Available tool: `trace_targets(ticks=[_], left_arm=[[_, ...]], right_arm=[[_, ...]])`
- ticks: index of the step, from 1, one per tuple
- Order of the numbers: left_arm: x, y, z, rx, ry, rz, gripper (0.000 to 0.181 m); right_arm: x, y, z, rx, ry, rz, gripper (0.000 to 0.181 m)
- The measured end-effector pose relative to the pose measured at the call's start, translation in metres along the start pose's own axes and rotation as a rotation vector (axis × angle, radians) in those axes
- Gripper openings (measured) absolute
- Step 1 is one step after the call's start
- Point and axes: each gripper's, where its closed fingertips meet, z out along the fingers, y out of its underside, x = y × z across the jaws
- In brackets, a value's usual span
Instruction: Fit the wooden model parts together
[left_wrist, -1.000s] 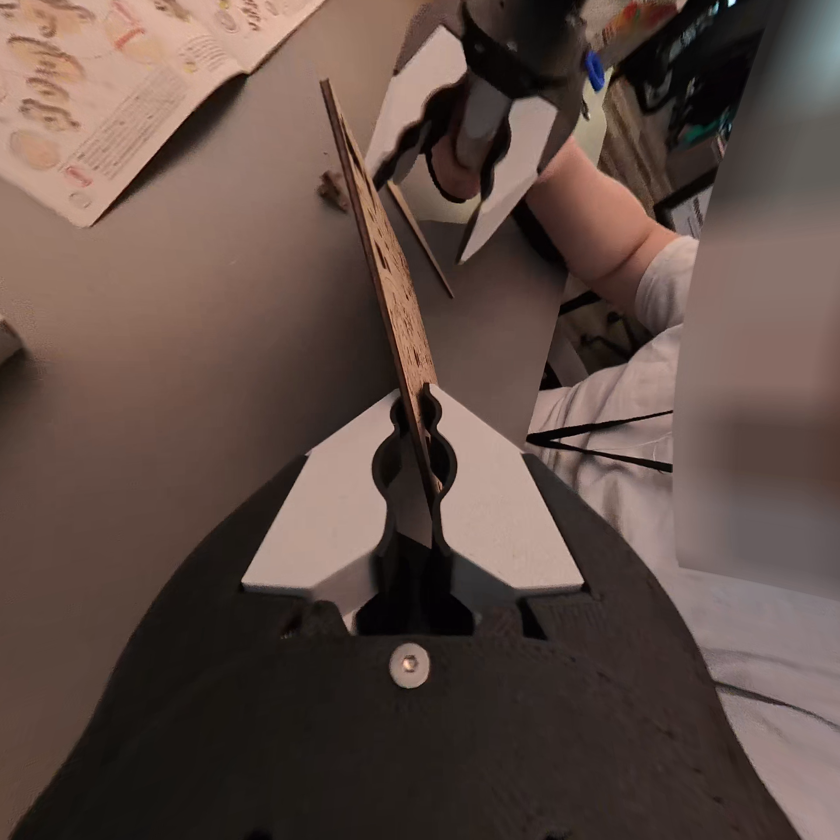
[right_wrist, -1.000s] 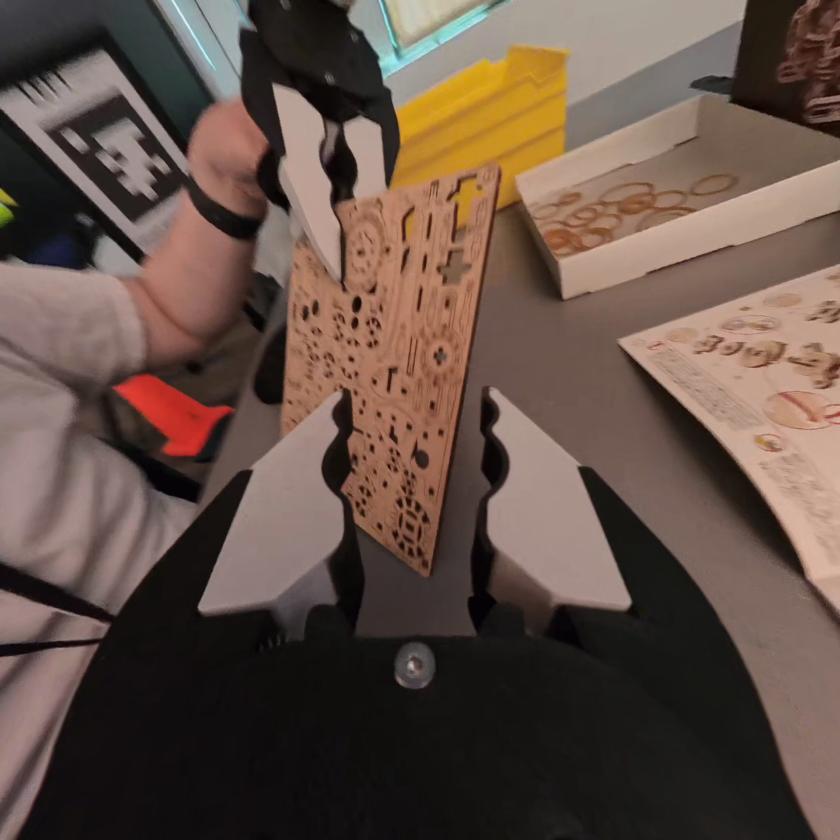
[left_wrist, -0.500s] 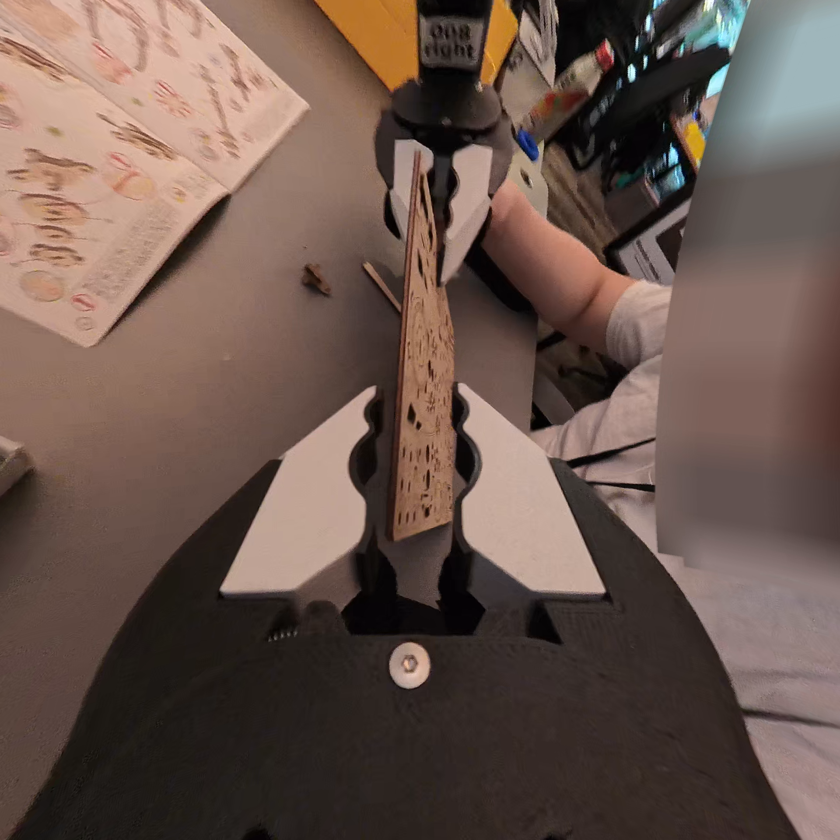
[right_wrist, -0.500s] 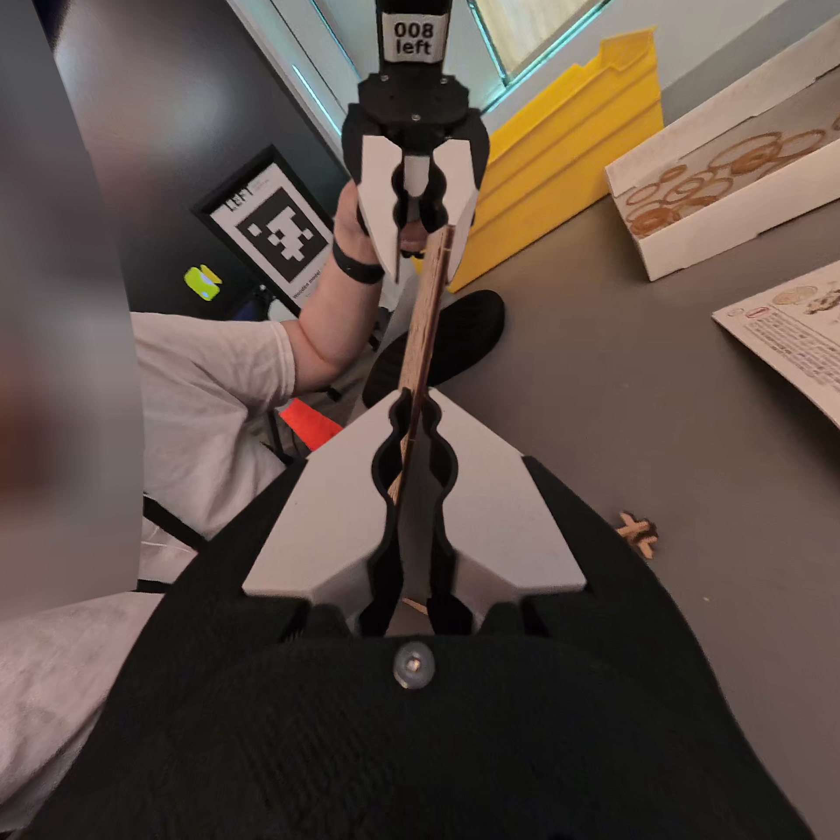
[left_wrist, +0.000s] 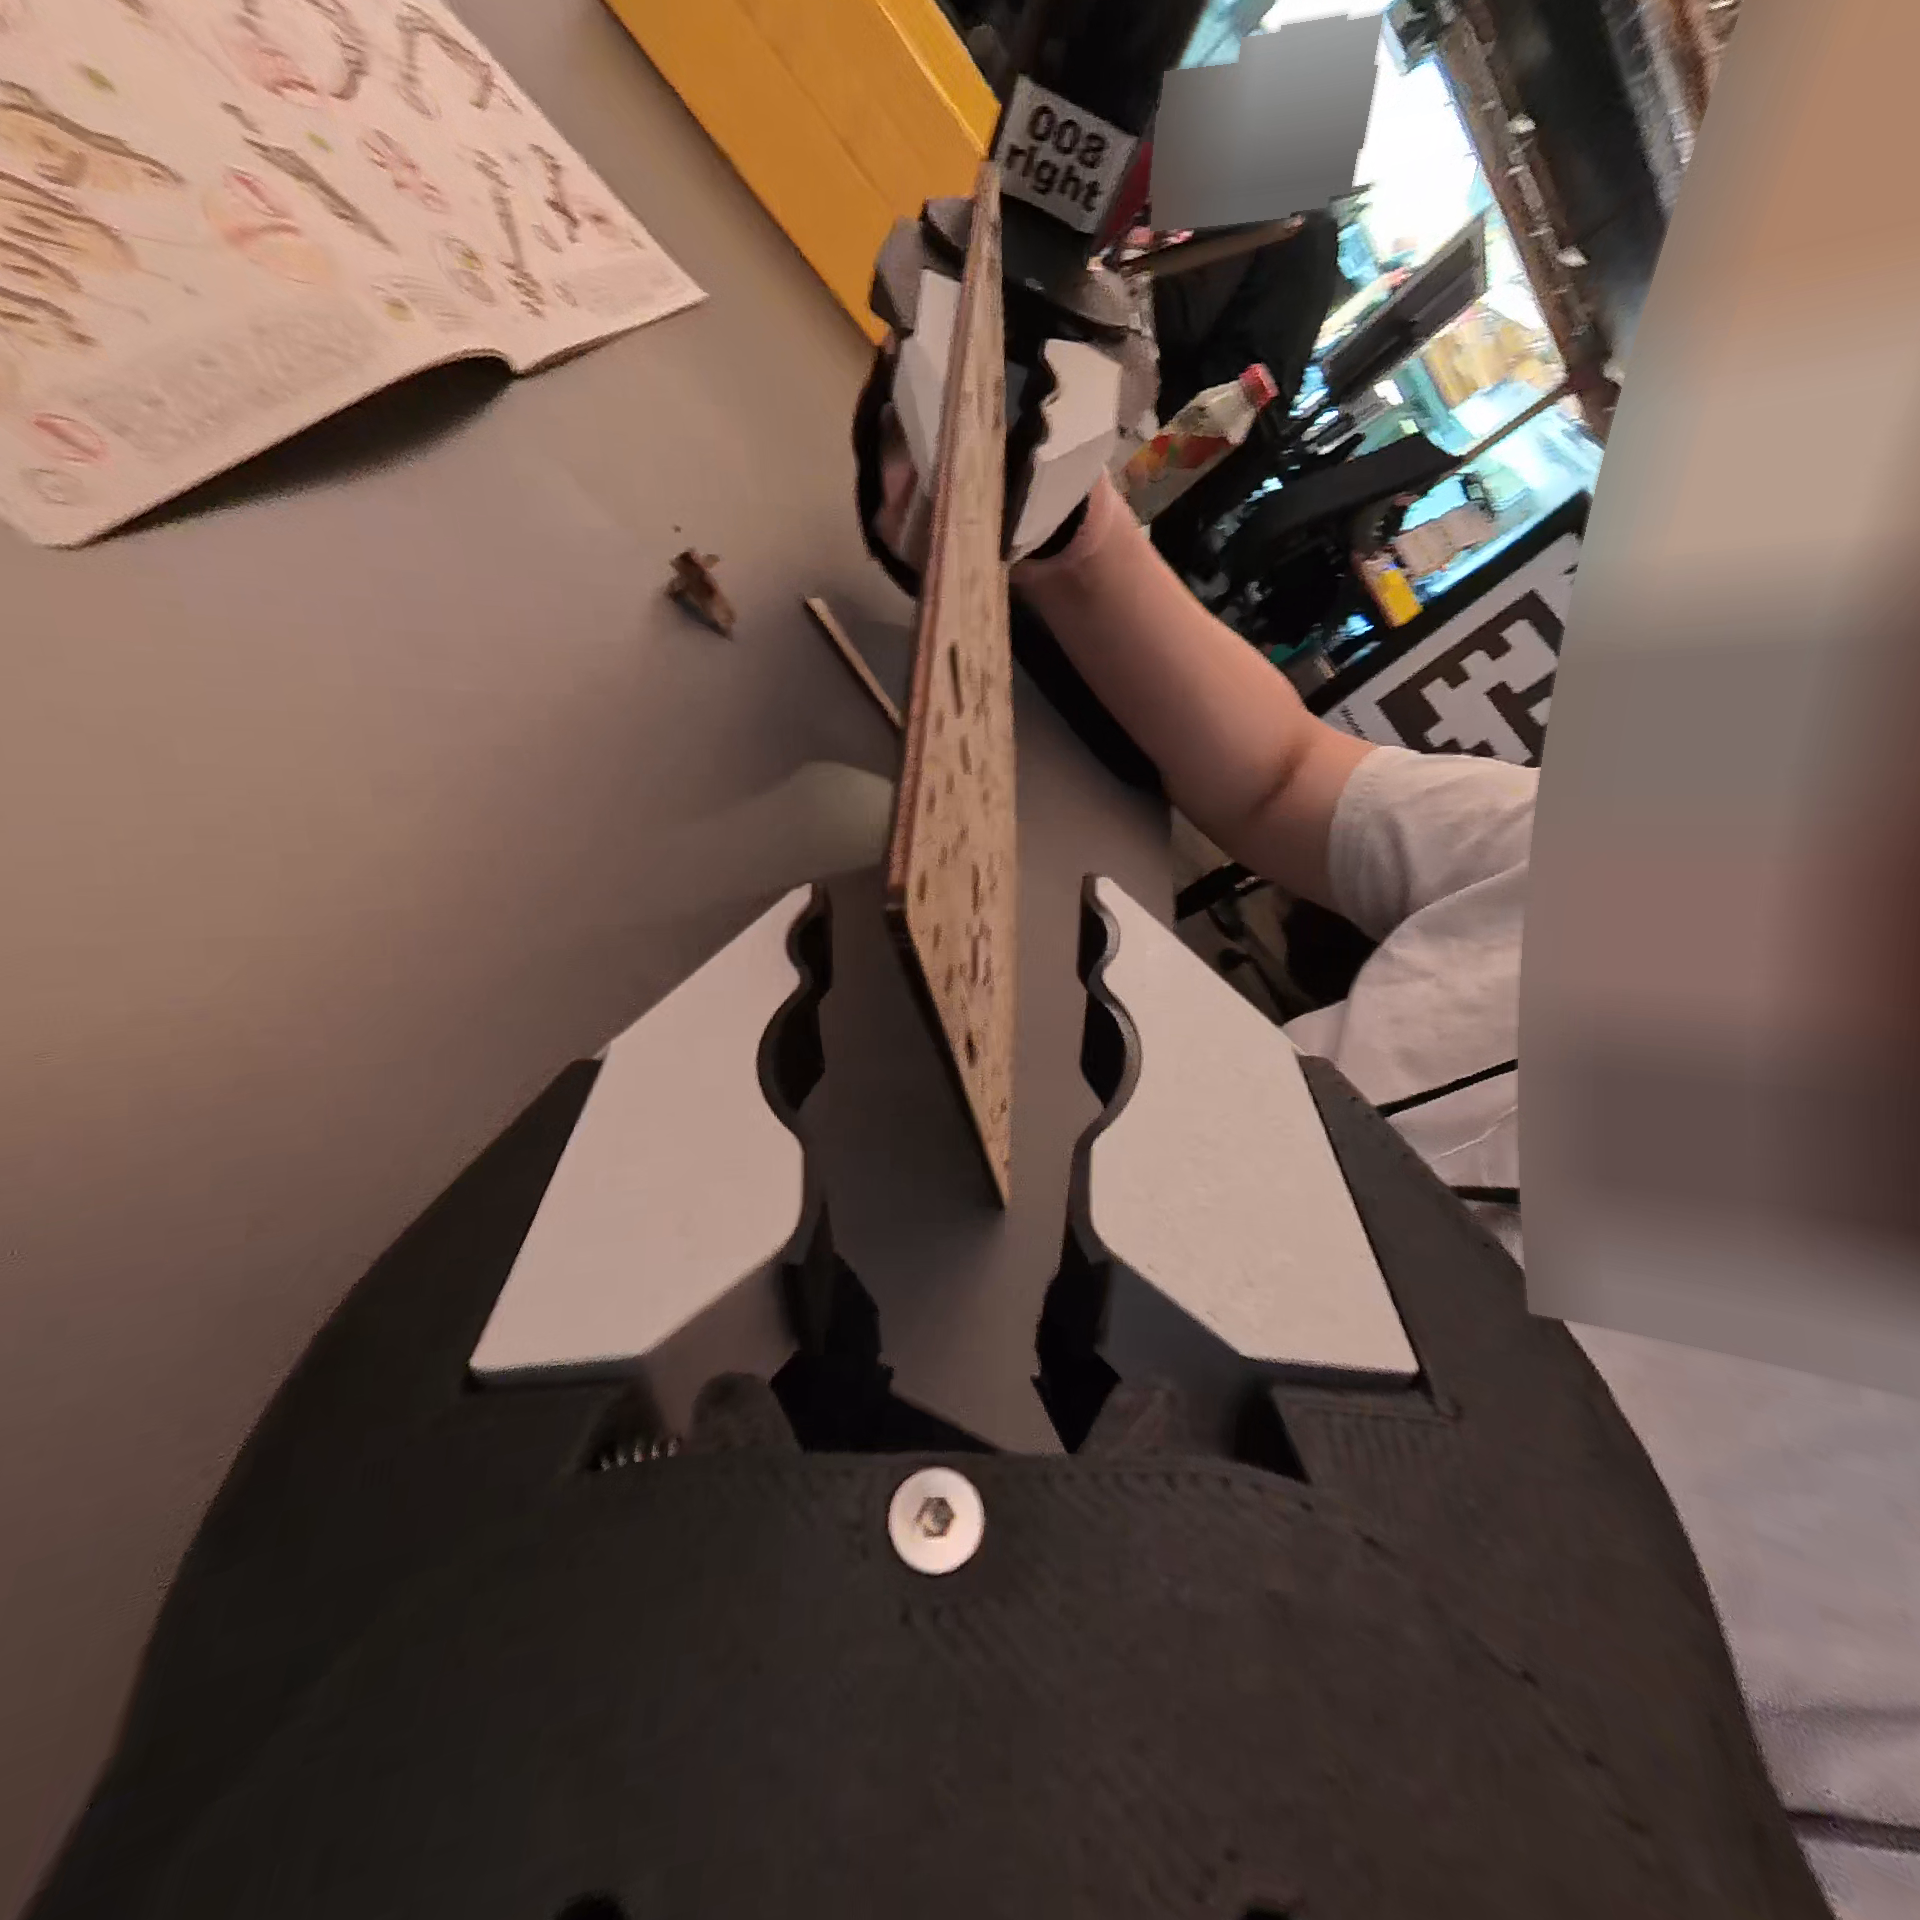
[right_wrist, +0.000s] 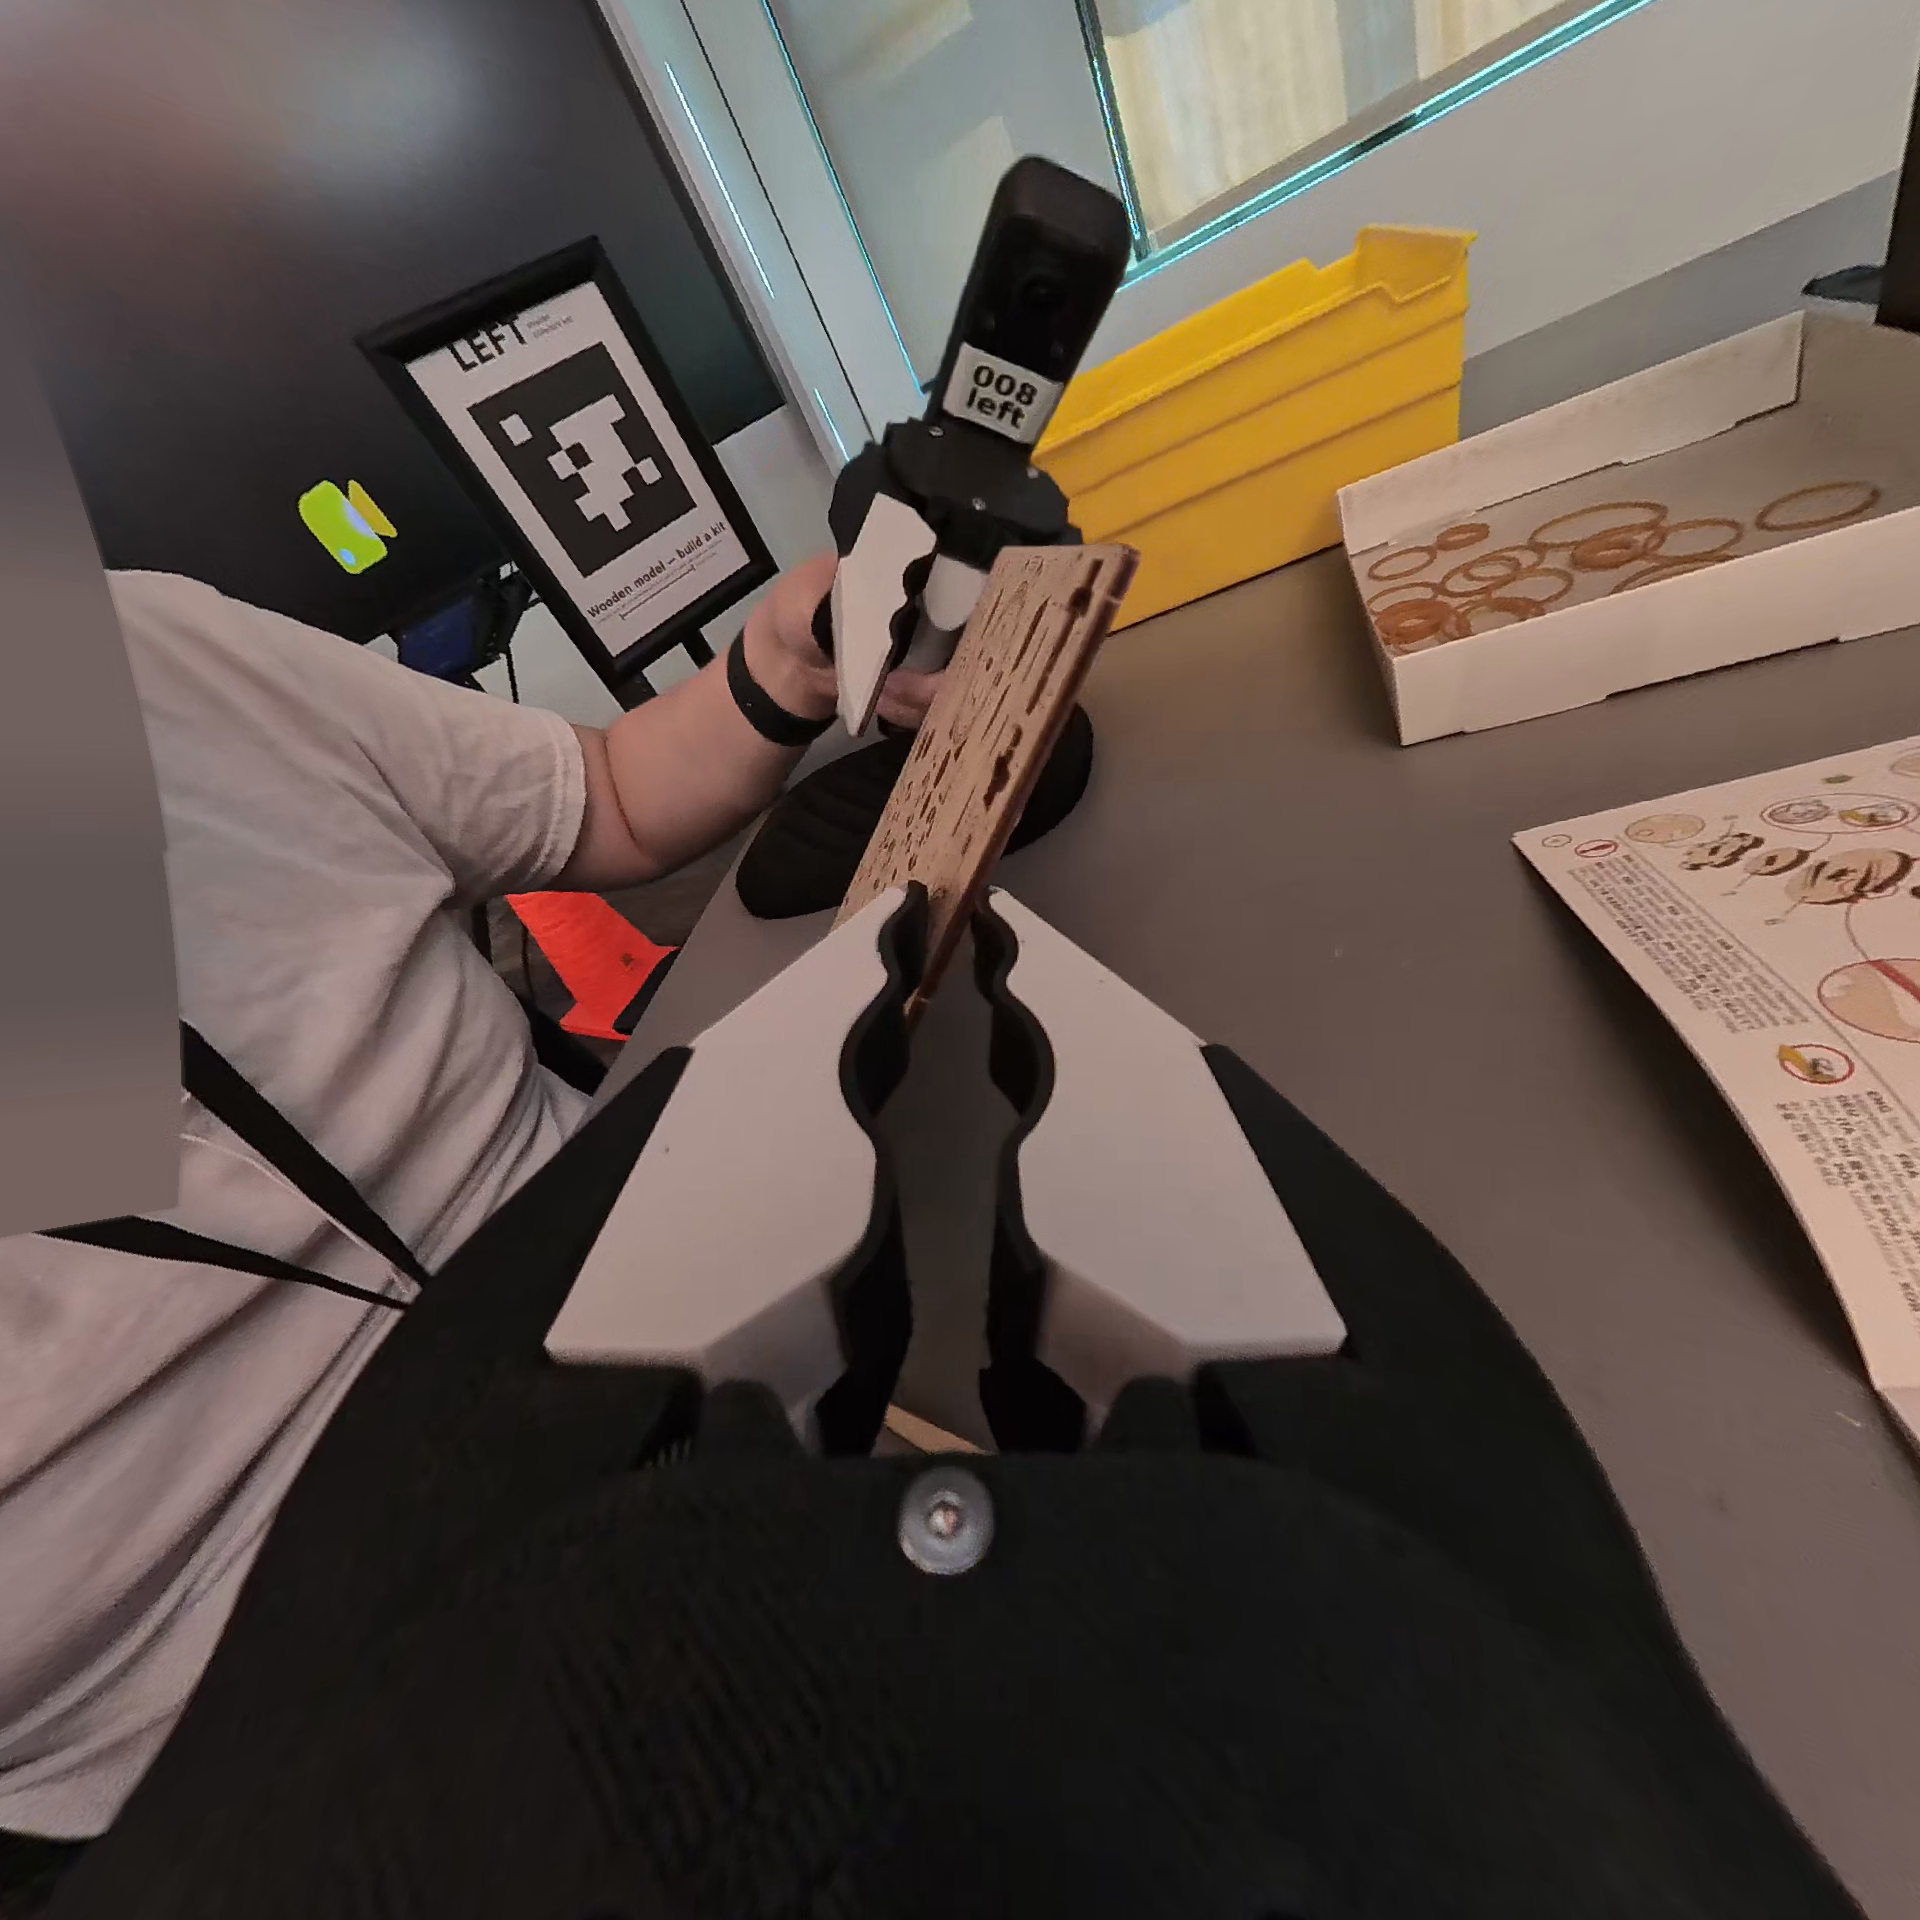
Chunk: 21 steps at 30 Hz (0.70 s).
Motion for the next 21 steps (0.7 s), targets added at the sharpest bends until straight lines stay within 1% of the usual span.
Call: trace_targets(ticks=[1,3,5,6,10,11,13,14,15,17,18,19,20,21], left_arm=[[0.003,0.000,0.005,0.004,0.032,-0.007,0.041],[0.008,-0.002,0.013,0.016,0.085,-0.017,0.025],[0.008,-0.003,0.018,0.016,0.112,-0.026,0.006],[0.007,-0.002,0.019,0.012,0.121,-0.029,0.001],[0.005,-0.003,0.022,0.008,0.156,-0.082,0.001],[0.006,-0.004,0.022,0.017,0.166,-0.093,0.004],[0.013,-0.009,0.022,0.041,0.240,-0.142,0.020],[0.014,-0.010,0.022,0.044,0.260,-0.167,0.021],[0.011,-0.010,0.023,0.040,0.254,-0.178,0.016],[0.000,-0.008,0.024,0.030,0.179,-0.150,0.001],[-0.003,-0.009,0.023,0.032,0.144,-0.116,0.001],[-0.004,-0.011,0.022,0.036,0.121,-0.084,0.001],[-0.006,-0.012,0.021,0.037,0.082,-0.050,0.001],[-0.010,-0.013,0.018,0.038,0.026,-0.007,0.001]], right_arm=[[0.001,0.000,0.000,-0.001,0.002,-0.009,0.007],[0.001,0.001,0.001,-0.005,0.004,-0.026,0.008],[0.003,0.003,0.002,-0.015,0.012,-0.044,0.009],[0.004,0.004,0.003,-0.021,0.015,-0.055,0.009],[0.006,0.003,0.002,-0.030,0.029,-0.102,0.011],[0.006,0.002,0.001,-0.026,0.034,-0.113,0.011],[0.008,0.000,-0.001,-0.028,0.042,-0.137,0.011],[0.009,0.001,-0.002,-0.032,0.049,-0.146,0.011],[0.010,0.002,-0.002,-0.036,0.052,-0.152,0.012],[0.011,0.001,-0.001,-0.030,0.055,-0.141,0.012],[0.013,-0.001,-0.001,-0.025,0.073,-0.130,0.014],[0.018,-0.003,-0.003,-0.029,0.120,-0.128,0.022],[0.020,-0.007,-0.008,-0.030,0.167,-0.133,0.035],[0.021,-0.014,-0.016,-0.017,0.225,-0.127,0.042]])
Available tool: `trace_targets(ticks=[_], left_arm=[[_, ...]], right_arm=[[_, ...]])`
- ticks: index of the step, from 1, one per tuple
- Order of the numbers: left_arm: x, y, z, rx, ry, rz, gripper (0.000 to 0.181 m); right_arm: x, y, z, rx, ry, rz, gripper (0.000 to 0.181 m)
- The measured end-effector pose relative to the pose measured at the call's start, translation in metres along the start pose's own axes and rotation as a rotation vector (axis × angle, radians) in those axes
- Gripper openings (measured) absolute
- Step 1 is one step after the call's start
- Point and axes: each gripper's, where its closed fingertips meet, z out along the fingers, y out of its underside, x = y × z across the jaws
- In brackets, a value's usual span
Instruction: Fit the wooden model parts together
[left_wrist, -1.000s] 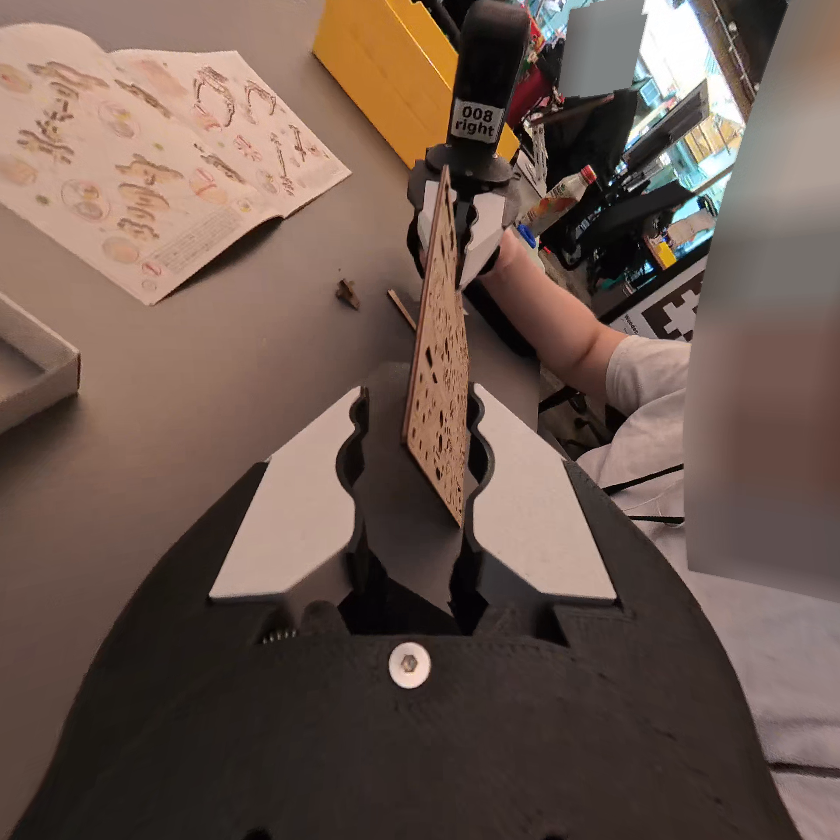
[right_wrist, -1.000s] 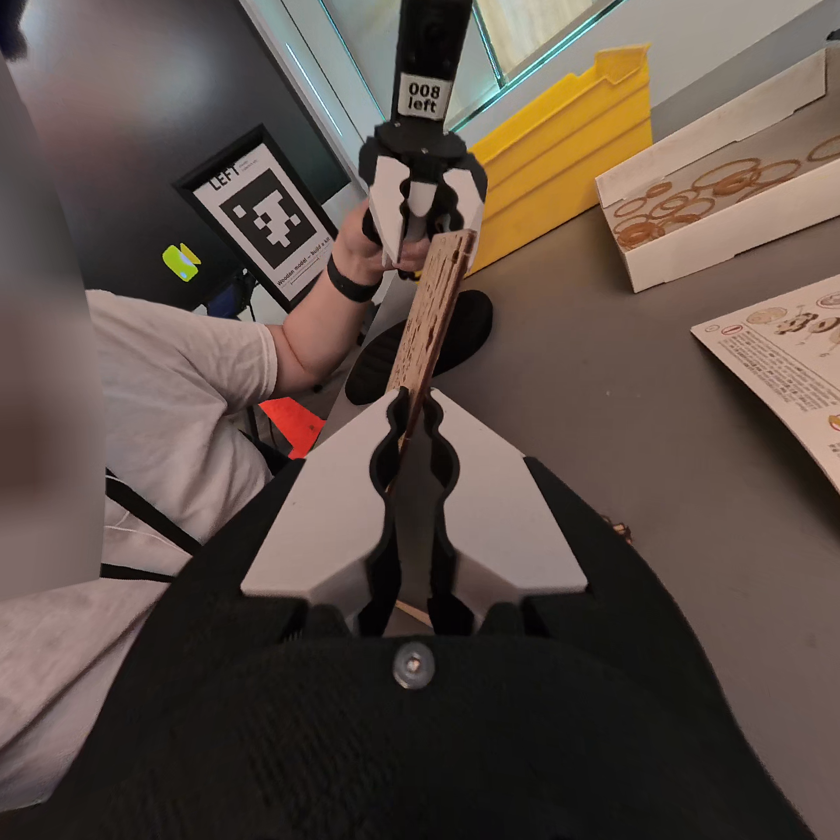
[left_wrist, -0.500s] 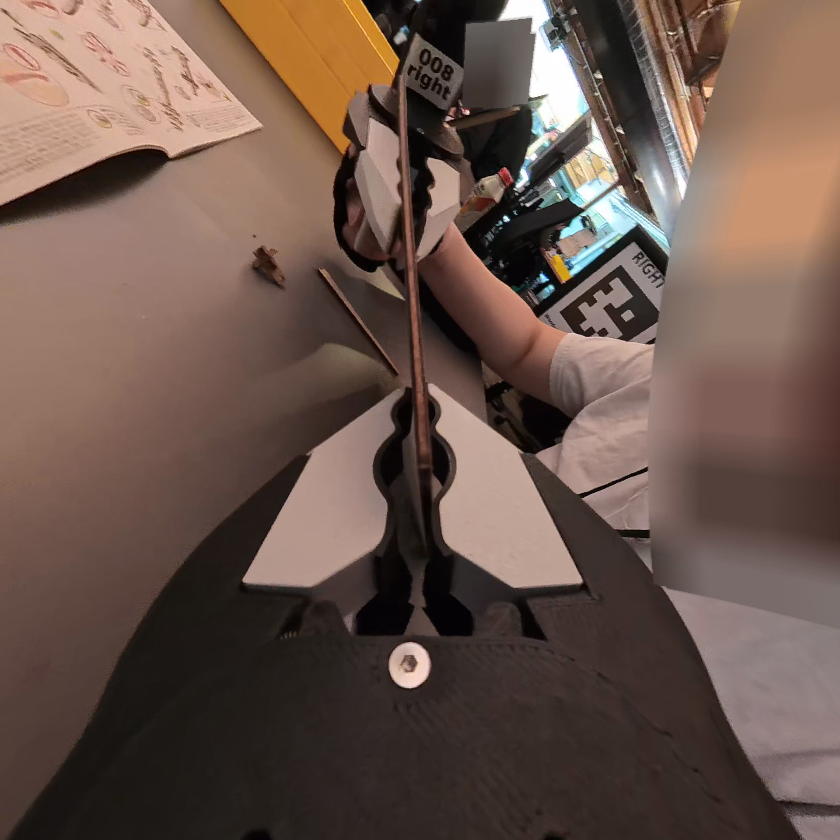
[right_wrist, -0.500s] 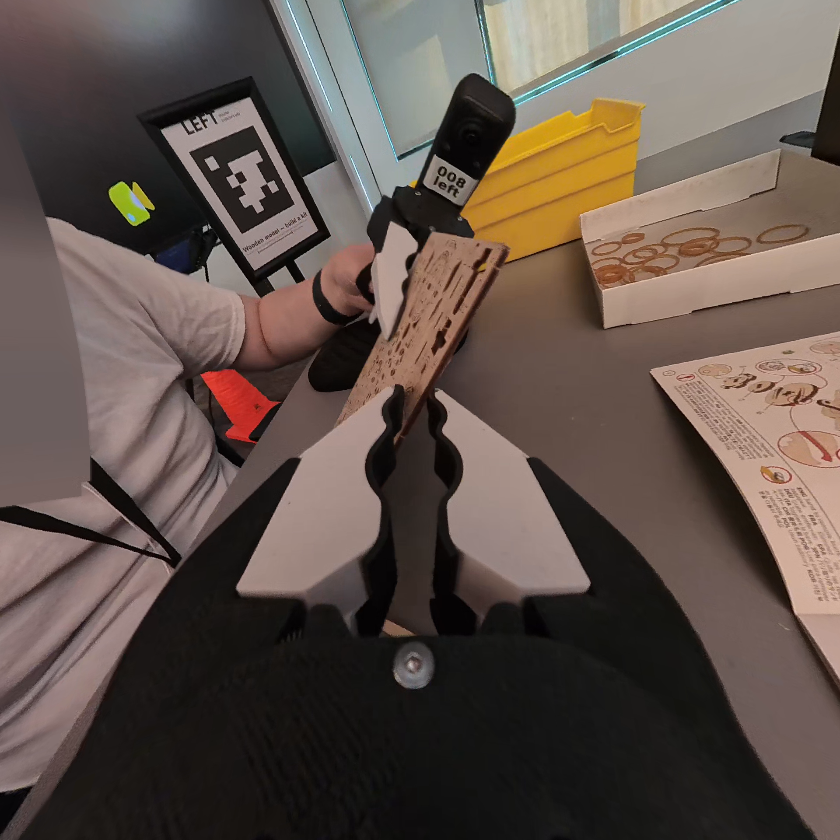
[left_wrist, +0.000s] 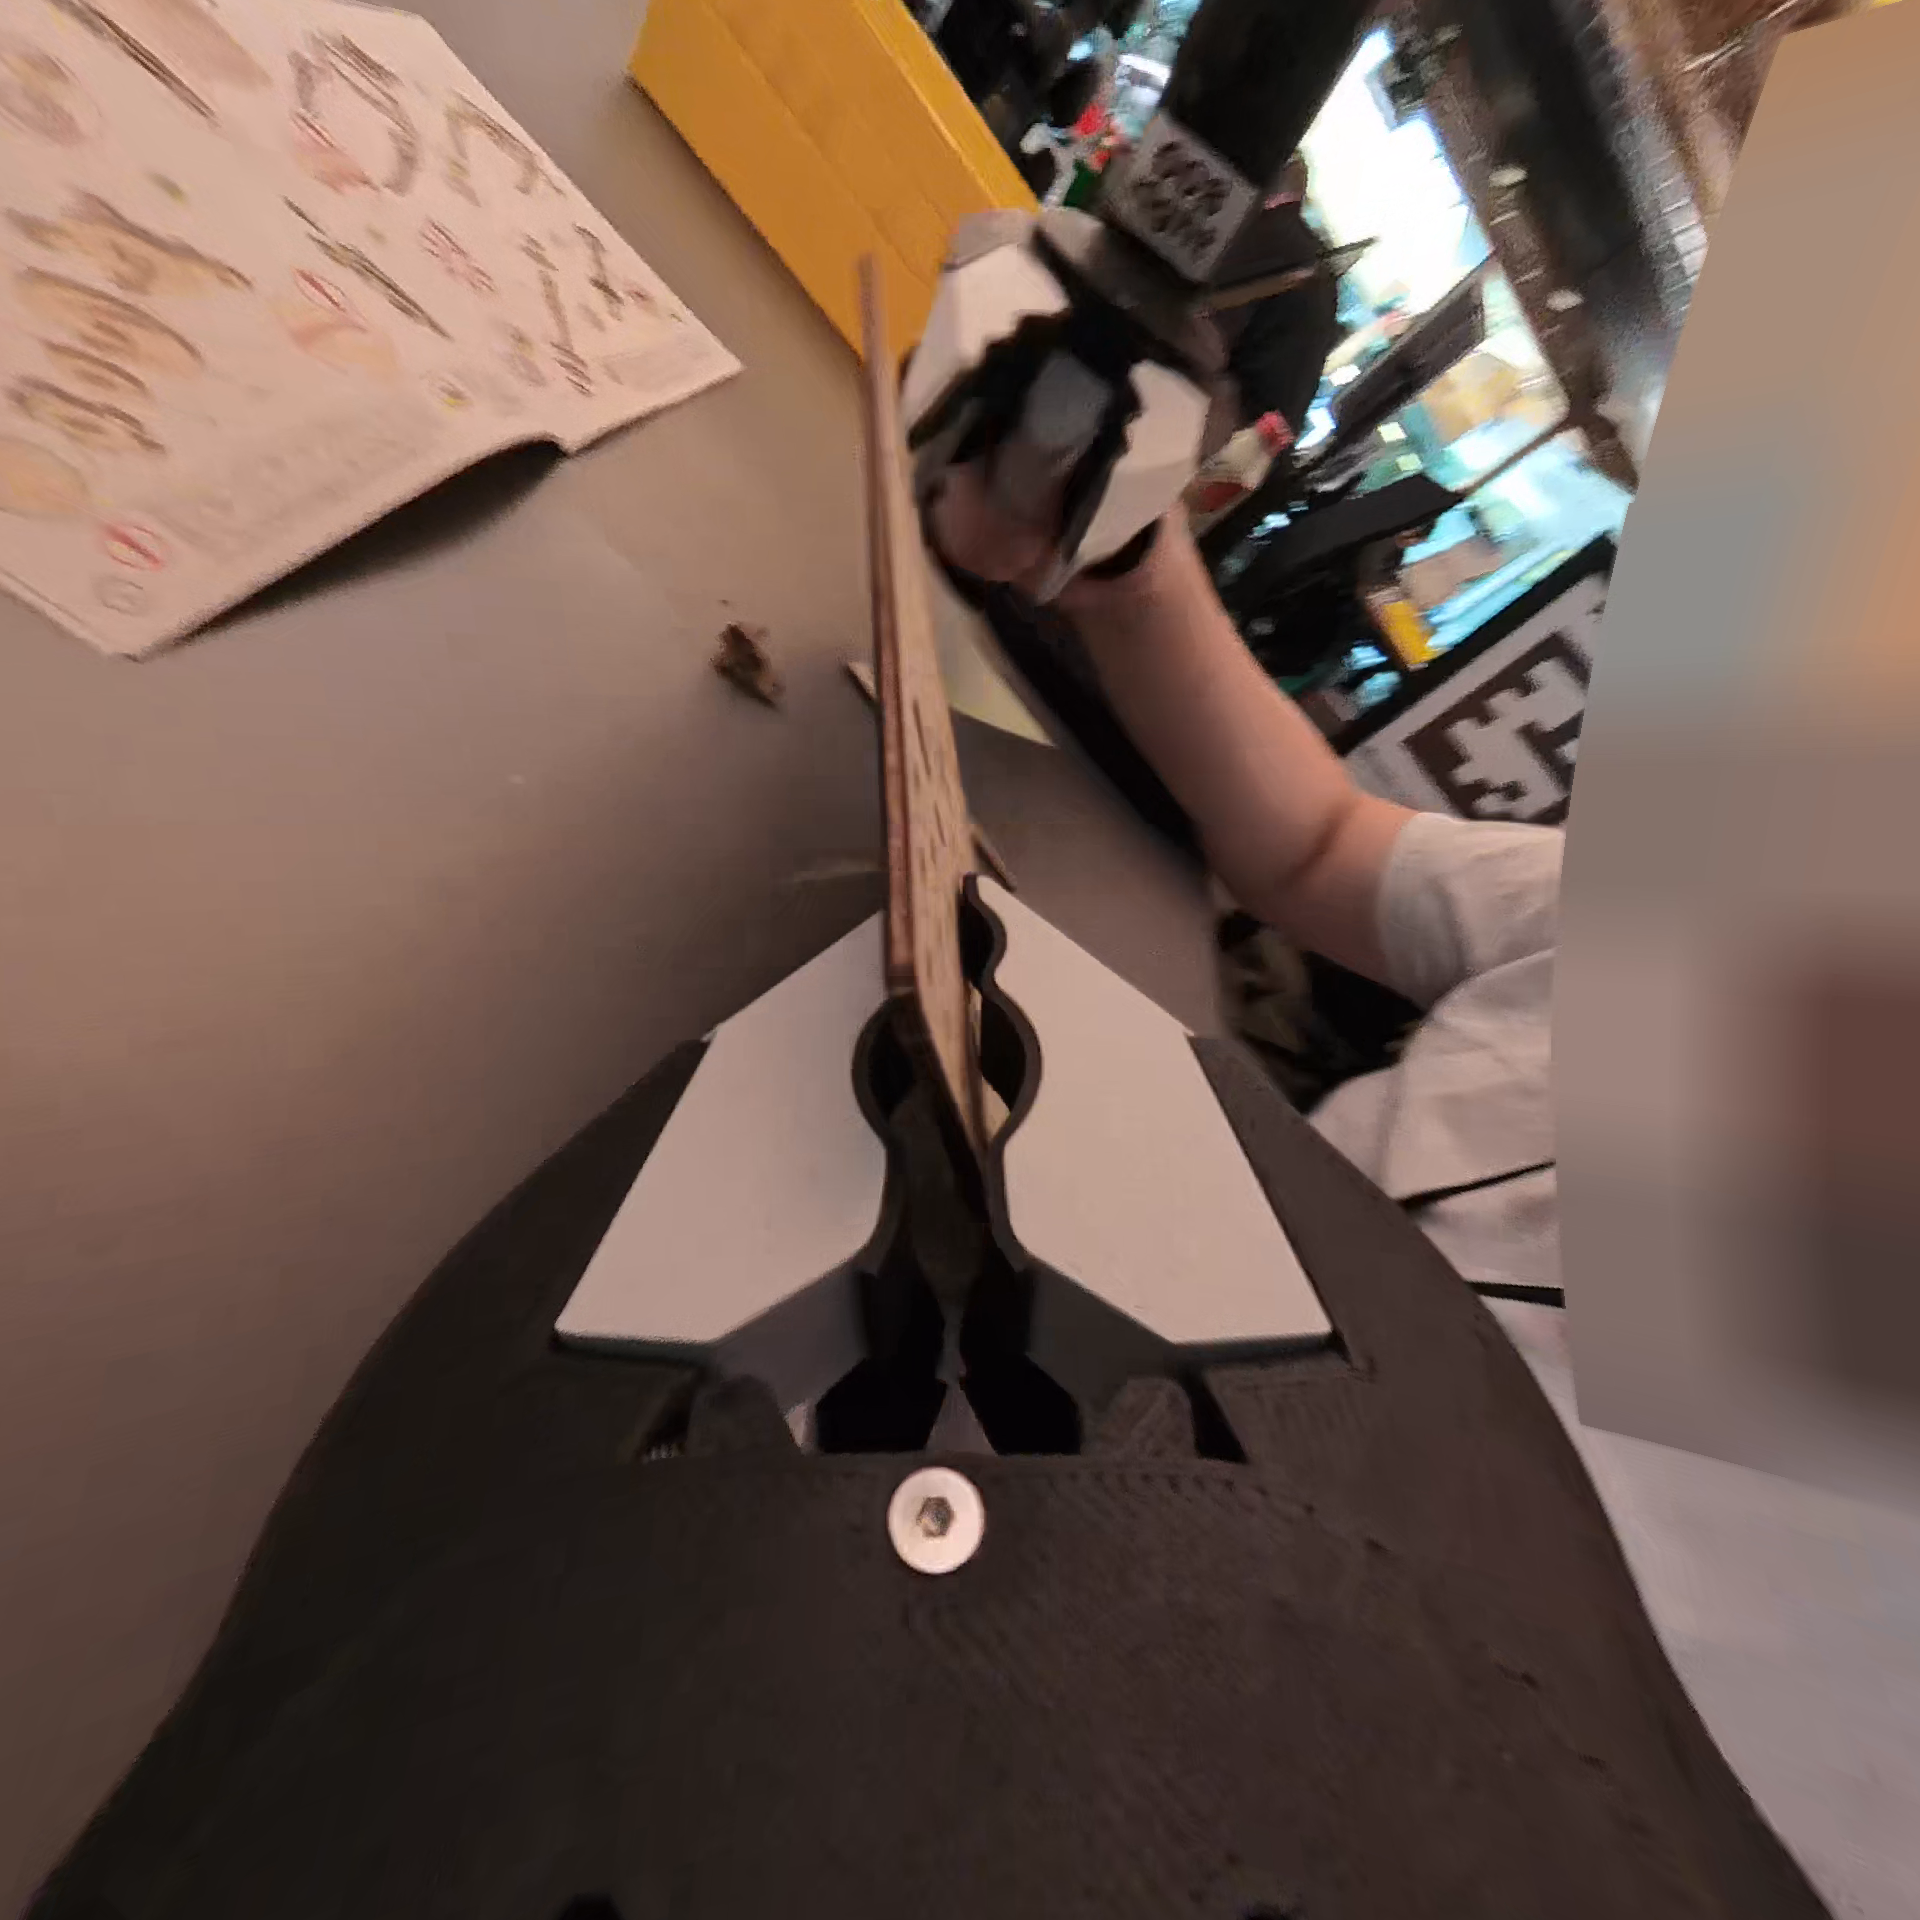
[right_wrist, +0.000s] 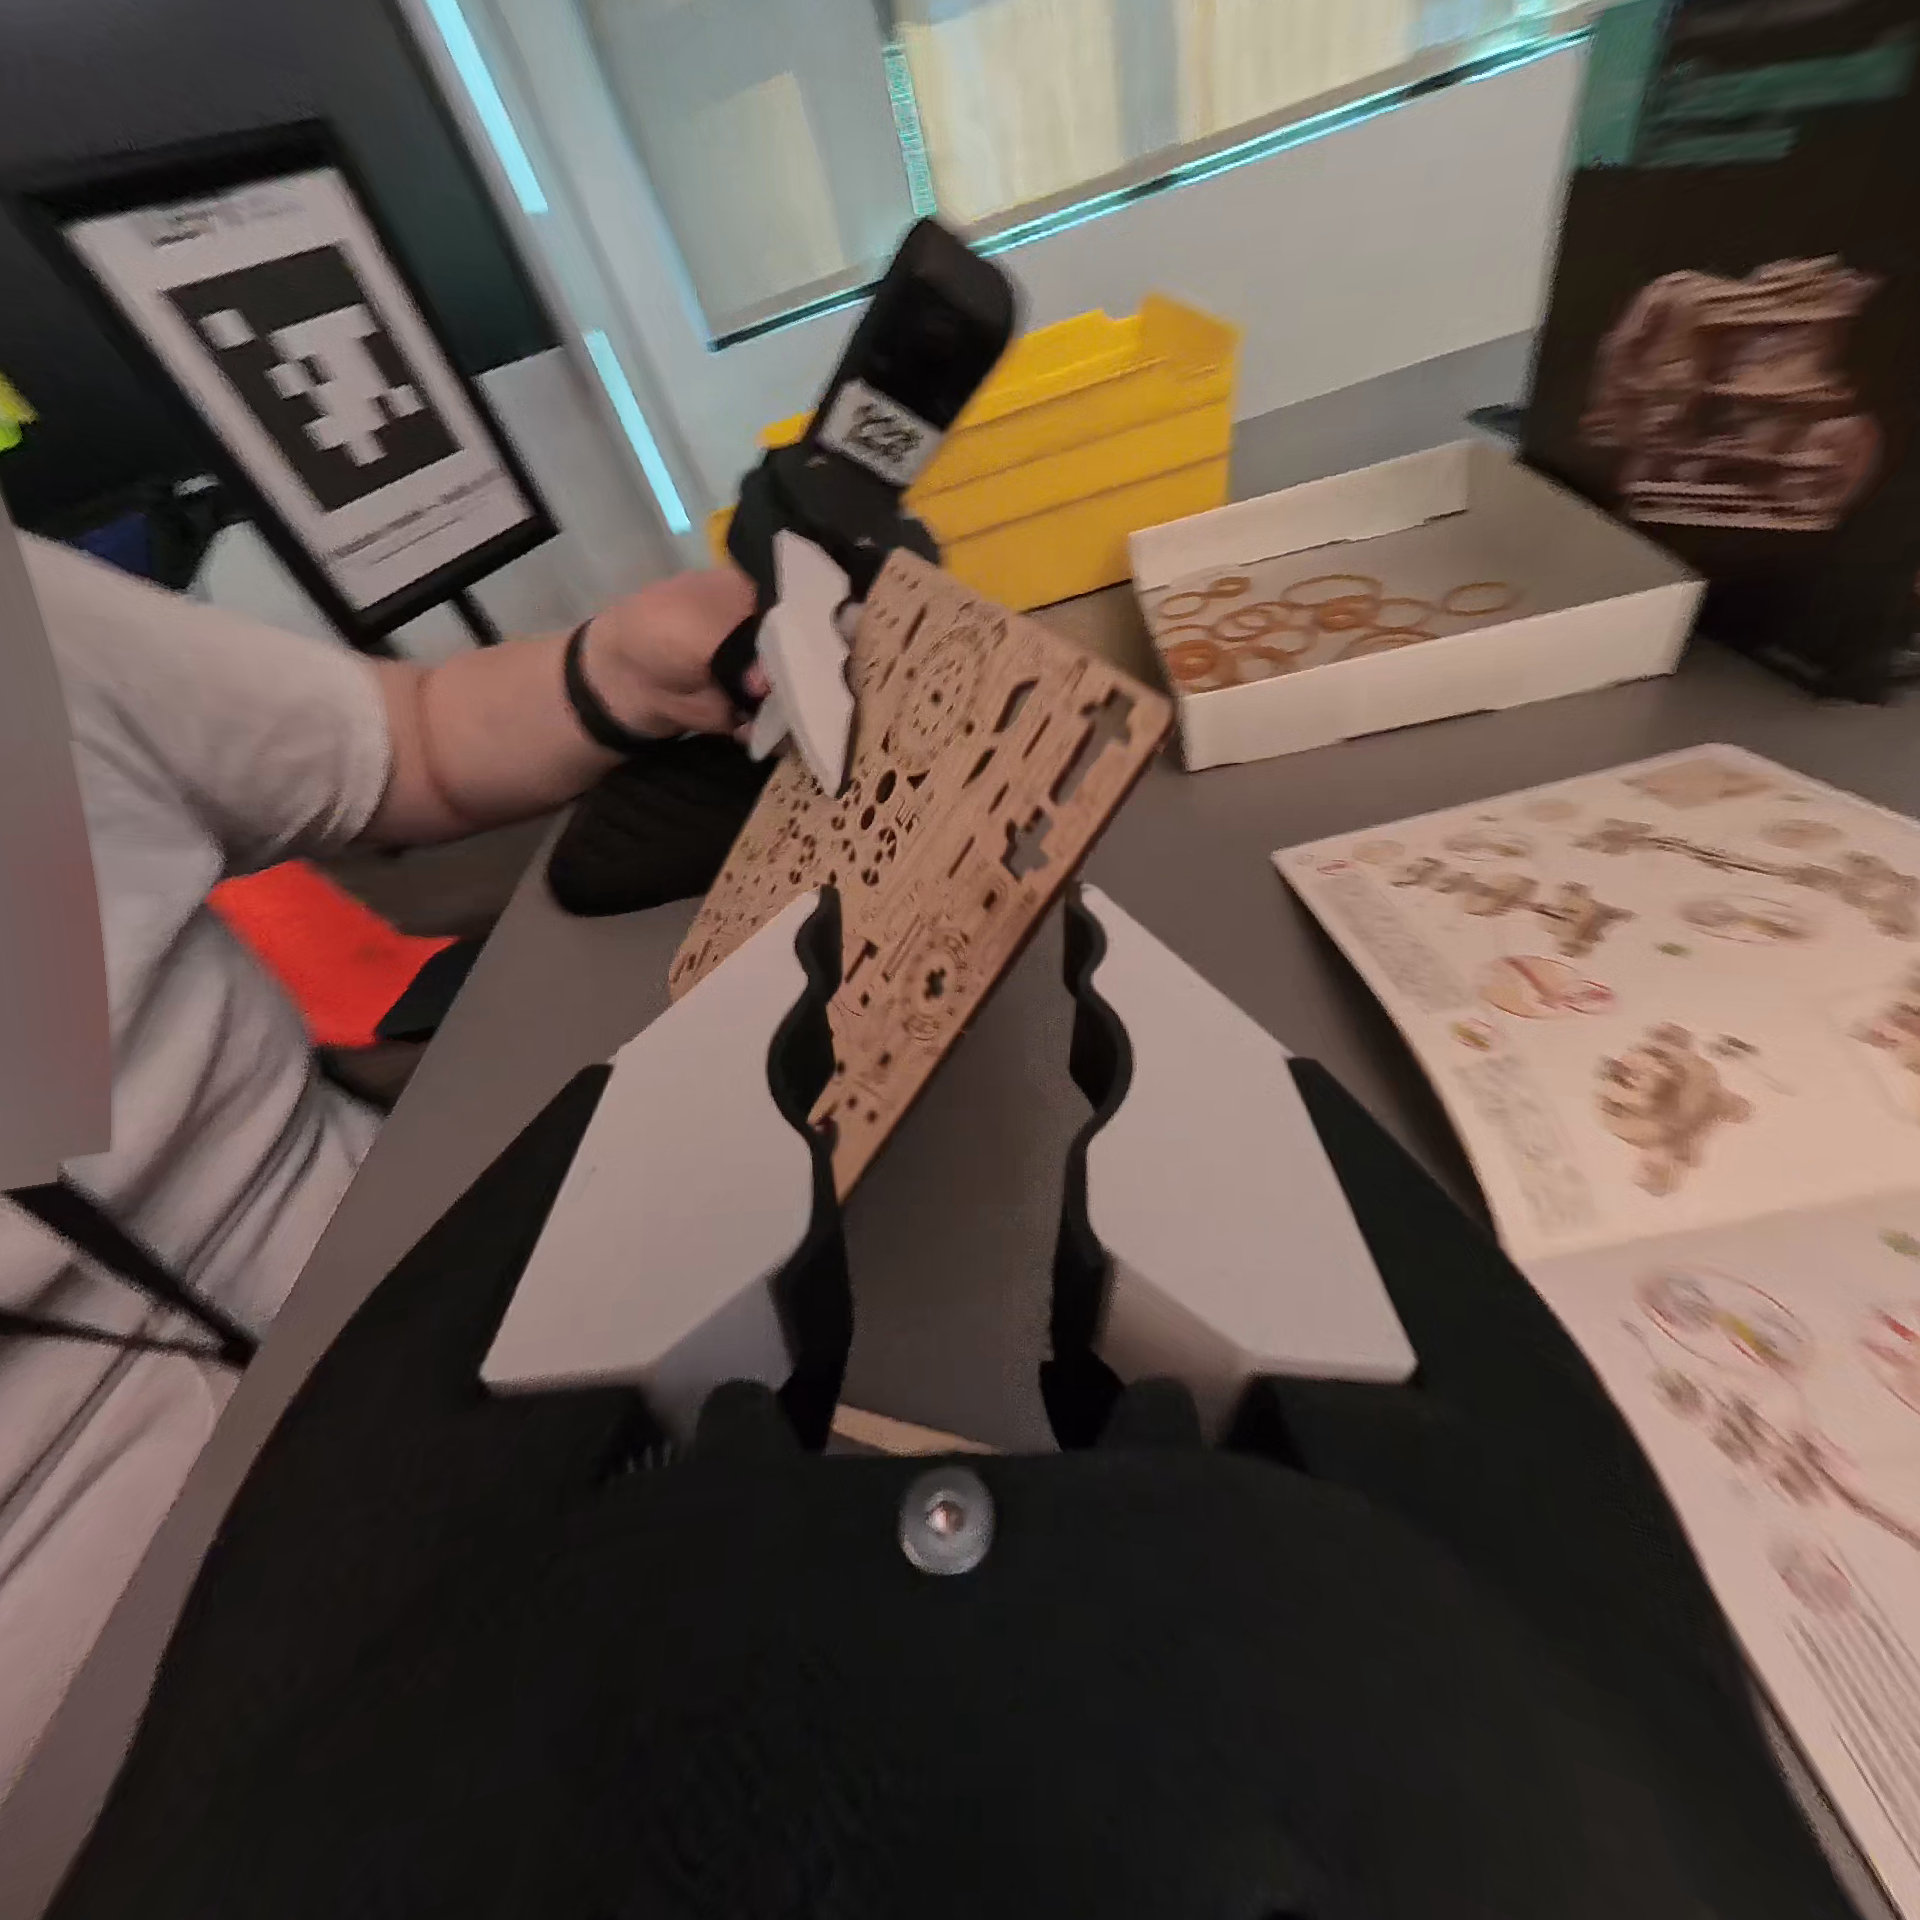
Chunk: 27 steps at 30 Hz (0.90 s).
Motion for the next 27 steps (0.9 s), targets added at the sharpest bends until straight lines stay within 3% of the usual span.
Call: trace_targets(ticks=[4,10,13,19,24,27], left_arm=[[-0.001,-0.007,-0.014,0.066,-0.082,0.085,0.001],[0.003,-0.004,-0.026,0.107,-0.145,0.138,0.002],[0.007,-0.004,-0.026,0.118,-0.161,0.174,0.002],[0.018,0.002,-0.016,0.101,-0.139,0.207,0.002],[0.022,0.003,-0.015,0.099,-0.130,0.208,0.001],[0.021,0.003,-0.015,0.099,-0.129,0.208,0.001]], right_arm=[[0.022,-0.001,-0.052,-0.065,0.440,0.248,0.022],[0.002,0.074,-0.062,-0.489,0.828,0.431,0.025],[0.002,0.099,-0.060,-0.644,0.907,0.551,0.033],[-0.003,0.121,-0.060,-0.818,1.030,0.693,0.041],[-0.002,0.122,-0.053,-0.908,1.021,0.656,0.010],[0.000,0.121,-0.053,-0.909,0.978,0.650,0.006]])
